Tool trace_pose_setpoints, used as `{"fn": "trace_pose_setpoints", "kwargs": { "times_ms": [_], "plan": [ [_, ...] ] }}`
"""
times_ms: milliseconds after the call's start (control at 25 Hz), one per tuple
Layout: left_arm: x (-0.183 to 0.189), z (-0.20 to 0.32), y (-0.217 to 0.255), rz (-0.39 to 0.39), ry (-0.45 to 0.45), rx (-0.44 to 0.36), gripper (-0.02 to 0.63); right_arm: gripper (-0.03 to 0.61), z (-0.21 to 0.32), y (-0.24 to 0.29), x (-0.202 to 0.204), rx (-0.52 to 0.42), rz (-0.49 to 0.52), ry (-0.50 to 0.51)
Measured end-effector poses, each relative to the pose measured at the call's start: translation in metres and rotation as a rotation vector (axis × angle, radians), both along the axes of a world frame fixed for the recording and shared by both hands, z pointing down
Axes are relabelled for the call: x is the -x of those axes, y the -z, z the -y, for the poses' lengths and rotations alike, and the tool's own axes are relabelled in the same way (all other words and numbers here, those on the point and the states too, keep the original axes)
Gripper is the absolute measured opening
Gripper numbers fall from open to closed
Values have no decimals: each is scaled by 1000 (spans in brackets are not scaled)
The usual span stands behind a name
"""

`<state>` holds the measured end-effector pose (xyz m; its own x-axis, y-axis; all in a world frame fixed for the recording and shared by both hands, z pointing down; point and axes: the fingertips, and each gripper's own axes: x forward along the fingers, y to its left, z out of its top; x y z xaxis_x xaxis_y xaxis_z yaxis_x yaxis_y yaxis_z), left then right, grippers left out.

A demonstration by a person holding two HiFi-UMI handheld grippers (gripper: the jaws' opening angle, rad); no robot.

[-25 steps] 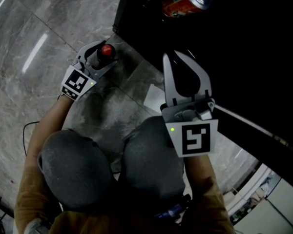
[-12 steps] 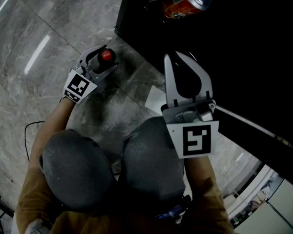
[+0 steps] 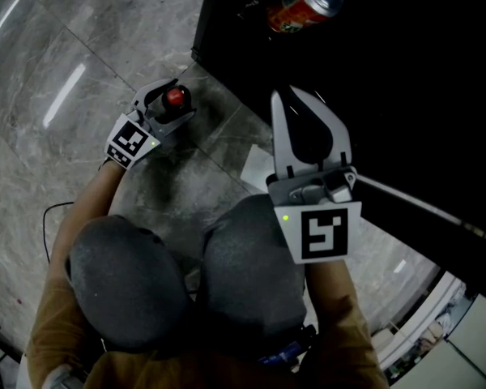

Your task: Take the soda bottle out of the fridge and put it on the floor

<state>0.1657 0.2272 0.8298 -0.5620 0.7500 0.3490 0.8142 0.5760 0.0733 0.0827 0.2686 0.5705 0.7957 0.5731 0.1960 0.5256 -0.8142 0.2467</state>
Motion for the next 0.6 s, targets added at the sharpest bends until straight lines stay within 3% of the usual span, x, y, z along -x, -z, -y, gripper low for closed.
{"fn": "trace_pose_setpoints", "kwargs": {
  "times_ms": [160, 600],
  "plan": [
    [1, -4, 2, -53, 28, 16, 311, 3, 2, 4, 2, 11, -1, -3],
    [8, -10, 28, 0, 57, 40, 331, 3, 3, 5, 0, 16, -3, -3]
  ]
}}
